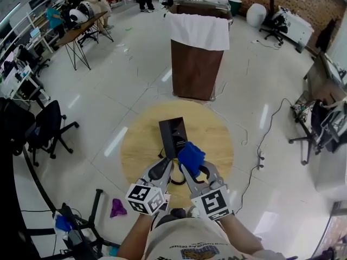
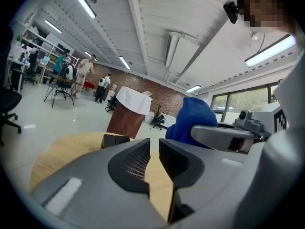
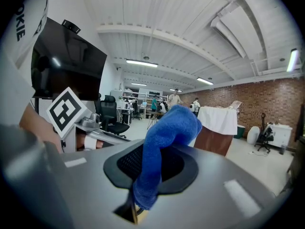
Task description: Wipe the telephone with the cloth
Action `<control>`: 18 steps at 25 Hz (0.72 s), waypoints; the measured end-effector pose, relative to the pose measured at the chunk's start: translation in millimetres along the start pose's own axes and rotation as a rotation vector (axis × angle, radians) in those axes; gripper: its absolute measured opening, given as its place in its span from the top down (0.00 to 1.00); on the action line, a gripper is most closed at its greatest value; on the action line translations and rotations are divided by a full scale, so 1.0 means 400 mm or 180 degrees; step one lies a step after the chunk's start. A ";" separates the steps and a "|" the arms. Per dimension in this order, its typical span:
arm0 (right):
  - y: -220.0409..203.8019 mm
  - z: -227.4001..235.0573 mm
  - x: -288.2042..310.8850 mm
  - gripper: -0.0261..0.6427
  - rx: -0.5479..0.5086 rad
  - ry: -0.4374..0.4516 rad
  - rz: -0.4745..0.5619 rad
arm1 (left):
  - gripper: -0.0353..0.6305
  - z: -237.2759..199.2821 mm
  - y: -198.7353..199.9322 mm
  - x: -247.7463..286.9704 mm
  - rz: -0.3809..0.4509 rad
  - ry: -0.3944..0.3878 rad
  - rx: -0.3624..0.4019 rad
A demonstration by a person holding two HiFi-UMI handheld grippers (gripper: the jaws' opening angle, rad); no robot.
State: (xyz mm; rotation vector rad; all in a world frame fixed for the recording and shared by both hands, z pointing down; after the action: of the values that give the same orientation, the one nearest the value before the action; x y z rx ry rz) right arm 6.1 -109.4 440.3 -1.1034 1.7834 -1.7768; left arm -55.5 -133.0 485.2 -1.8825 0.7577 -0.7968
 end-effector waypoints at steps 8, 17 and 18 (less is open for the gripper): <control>-0.028 0.011 0.040 0.87 0.0052 -0.0084 -0.0152 | 0.79 -0.107 -0.059 0.061 -0.0316 -0.0236 -0.0363; -0.053 0.032 0.075 0.87 0.0117 -0.0206 -0.0242 | 0.69 -0.237 -0.143 0.156 -0.0617 -0.0539 -0.0715; -0.055 0.035 0.080 0.87 0.0126 -0.0224 -0.0254 | 0.69 -0.253 -0.156 0.167 -0.0663 -0.0554 -0.0761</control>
State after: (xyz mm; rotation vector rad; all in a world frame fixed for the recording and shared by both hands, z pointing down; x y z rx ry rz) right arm 2.7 -140.0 467.8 -1.2214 1.6782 -1.7880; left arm -83.6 -212.2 592.8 -2.2411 0.5740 -0.6810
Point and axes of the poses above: the fingertips, and each gripper's own axes: x forward along the fingers, z to its right, y out of its top, the point moved 1 cm from there along -x, backward along the fingers, and after that the axes turned 1 degree about -z, right-handed, at the moved point
